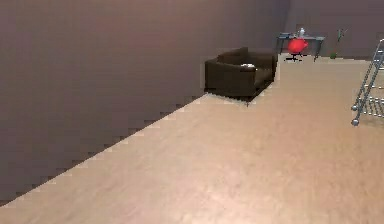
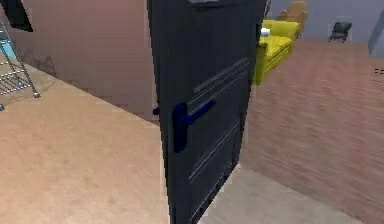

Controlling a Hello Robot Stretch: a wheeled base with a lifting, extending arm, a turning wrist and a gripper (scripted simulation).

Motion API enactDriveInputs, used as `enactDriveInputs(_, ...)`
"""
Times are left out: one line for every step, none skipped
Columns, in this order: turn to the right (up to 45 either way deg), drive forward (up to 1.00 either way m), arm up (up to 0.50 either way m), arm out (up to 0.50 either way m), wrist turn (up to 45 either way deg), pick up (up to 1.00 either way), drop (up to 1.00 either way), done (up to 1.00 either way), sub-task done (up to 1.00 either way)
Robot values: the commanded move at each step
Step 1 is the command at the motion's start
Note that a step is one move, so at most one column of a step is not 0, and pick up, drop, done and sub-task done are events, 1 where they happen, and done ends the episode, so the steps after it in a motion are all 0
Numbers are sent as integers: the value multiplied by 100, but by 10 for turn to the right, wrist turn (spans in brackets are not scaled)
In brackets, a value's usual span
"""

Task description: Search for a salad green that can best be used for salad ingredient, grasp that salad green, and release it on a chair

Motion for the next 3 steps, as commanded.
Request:
enactDriveInputs(330, 0, 0, 0, 0, 0, 0, 0, 0)
enactDriveInputs(0, 100, 0, 0, 0, 0, 0, 0, 0)
enactDriveInputs(0, 100, 0, 0, 0, 0, 0, 0, 0)
